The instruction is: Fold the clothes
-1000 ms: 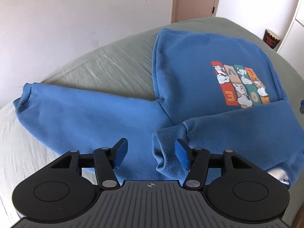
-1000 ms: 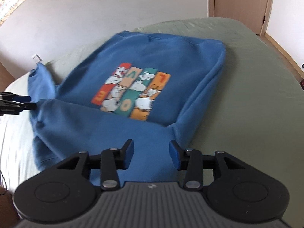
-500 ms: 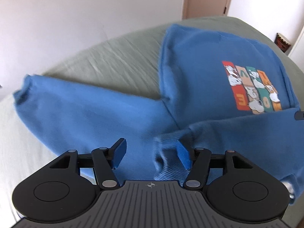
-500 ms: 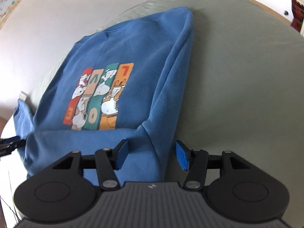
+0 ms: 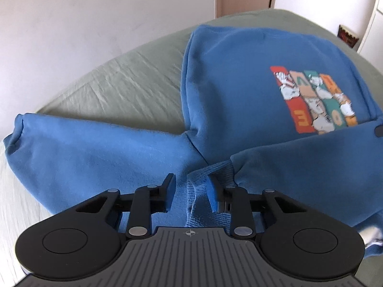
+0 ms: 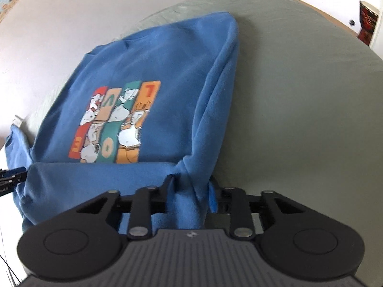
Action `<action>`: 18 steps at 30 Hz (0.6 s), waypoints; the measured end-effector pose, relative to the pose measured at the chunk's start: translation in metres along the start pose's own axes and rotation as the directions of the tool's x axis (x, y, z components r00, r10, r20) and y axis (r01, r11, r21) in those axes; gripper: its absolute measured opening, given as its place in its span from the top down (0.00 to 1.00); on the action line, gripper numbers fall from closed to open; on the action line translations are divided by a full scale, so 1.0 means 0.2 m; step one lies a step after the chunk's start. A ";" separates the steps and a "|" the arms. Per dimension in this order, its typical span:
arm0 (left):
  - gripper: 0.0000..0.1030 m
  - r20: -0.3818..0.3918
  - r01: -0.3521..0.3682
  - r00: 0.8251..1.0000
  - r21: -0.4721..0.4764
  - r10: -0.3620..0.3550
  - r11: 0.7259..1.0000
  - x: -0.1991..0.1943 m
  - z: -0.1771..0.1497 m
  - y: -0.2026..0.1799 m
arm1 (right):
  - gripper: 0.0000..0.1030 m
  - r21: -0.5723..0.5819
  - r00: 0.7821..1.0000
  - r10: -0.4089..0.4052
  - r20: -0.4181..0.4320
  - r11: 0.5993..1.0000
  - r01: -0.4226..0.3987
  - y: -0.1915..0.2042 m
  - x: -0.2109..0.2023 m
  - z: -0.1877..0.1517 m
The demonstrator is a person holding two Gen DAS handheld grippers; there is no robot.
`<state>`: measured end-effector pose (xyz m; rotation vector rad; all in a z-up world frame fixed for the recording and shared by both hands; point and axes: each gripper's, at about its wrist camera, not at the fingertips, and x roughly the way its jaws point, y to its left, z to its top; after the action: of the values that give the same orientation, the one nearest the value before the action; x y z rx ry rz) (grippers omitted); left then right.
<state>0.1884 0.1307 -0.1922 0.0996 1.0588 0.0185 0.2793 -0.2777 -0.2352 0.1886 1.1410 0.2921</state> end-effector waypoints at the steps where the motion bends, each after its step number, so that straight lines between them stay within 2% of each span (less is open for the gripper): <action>1: 0.62 -0.002 -0.006 1.000 0.003 0.006 1.000 -0.01 0.00 0.00 | 0.64 0.007 1.000 0.008 0.007 1.000 -0.008 -0.01 -0.02 0.00; 2: 0.56 -0.004 -0.011 1.000 0.006 0.011 1.000 -0.02 0.01 0.01 | 0.64 0.014 1.000 0.018 0.015 1.000 -0.018 -0.02 -0.05 -0.01; 6: 0.50 0.011 -0.028 1.000 0.012 0.028 1.000 -0.12 0.00 0.07 | 0.63 -0.005 0.998 0.052 0.027 0.999 -0.052 -0.05 -0.20 -0.08; 9: 0.46 0.008 0.020 1.000 -0.030 -0.019 0.999 -0.19 -0.05 0.09 | 0.59 -0.124 0.999 0.049 -0.010 0.991 -0.050 -0.03 -0.33 -0.20; 12: 0.46 -0.004 0.051 0.999 -0.032 -0.051 0.998 -0.23 -0.10 0.06 | 0.53 -0.296 0.998 0.006 -0.059 0.955 -0.023 0.05 -0.40 -0.37; 15: 0.46 -0.014 0.040 0.999 0.008 -0.040 0.999 -0.20 -0.15 -0.01 | 0.53 -0.381 0.997 -0.031 -0.066 0.925 0.004 0.12 -0.39 -0.46; 18: 0.46 -0.022 0.040 0.999 0.026 -0.039 0.999 -0.16 -0.15 -0.06 | 0.53 -0.416 0.997 -0.048 -0.058 0.909 0.019 0.17 -0.36 -0.50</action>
<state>0.1455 0.1189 -0.1799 0.1024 1.0828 -0.0303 0.1552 -0.2699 -0.2035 -0.2194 1.1211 0.5065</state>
